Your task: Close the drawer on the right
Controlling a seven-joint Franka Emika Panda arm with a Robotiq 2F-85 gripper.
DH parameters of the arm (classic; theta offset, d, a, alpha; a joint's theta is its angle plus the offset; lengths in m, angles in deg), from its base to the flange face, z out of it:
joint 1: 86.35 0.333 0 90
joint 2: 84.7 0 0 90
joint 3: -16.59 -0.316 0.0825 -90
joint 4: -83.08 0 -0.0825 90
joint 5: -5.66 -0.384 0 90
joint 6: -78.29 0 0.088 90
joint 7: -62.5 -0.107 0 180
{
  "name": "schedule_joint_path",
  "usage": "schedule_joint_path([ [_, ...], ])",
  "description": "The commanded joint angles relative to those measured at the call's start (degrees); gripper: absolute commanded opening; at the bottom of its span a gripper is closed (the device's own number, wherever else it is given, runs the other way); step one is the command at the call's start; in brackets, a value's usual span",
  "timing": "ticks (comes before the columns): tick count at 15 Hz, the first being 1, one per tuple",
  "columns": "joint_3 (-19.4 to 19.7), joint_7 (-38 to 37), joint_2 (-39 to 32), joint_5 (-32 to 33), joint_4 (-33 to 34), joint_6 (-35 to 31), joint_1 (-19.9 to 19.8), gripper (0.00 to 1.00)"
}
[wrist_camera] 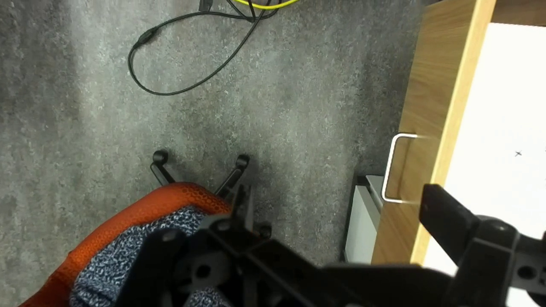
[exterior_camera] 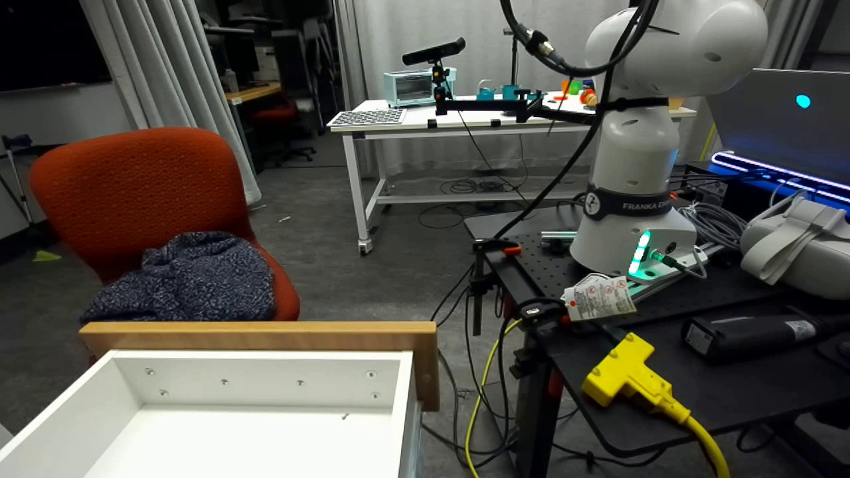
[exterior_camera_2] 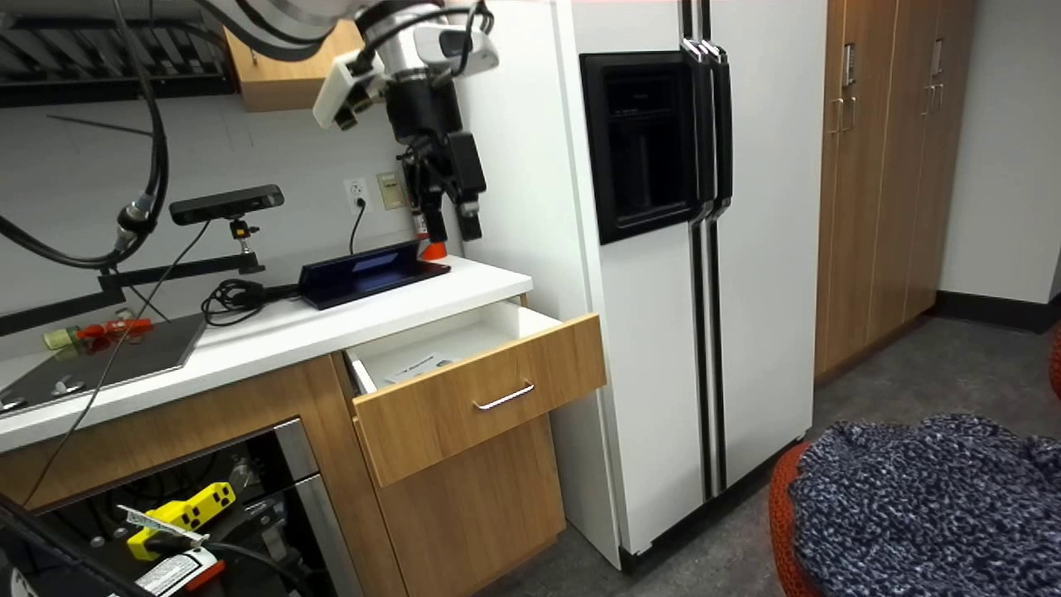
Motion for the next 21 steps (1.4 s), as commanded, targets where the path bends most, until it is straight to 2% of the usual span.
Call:
schedule_joint_path([
  [1,1.6,1.9,-3.2,-0.8,-3.5,-6.8,0.2,1.0],
  [6,1.9,3.5,-9.0,-3.4,-3.0,-12.0,0.9,1.0],
  [7,1.8,1.5,-7.3,-1.5,-4.1,-10.4,0.5,1.0],
  [14,1.9,2.4,-9.6,-1.9,-3.3,-11.1,0.6,1.0],
  [21,1.7,5.6,-19.9,-2.2,-3.4,-16.4,1.2,1.0],
])
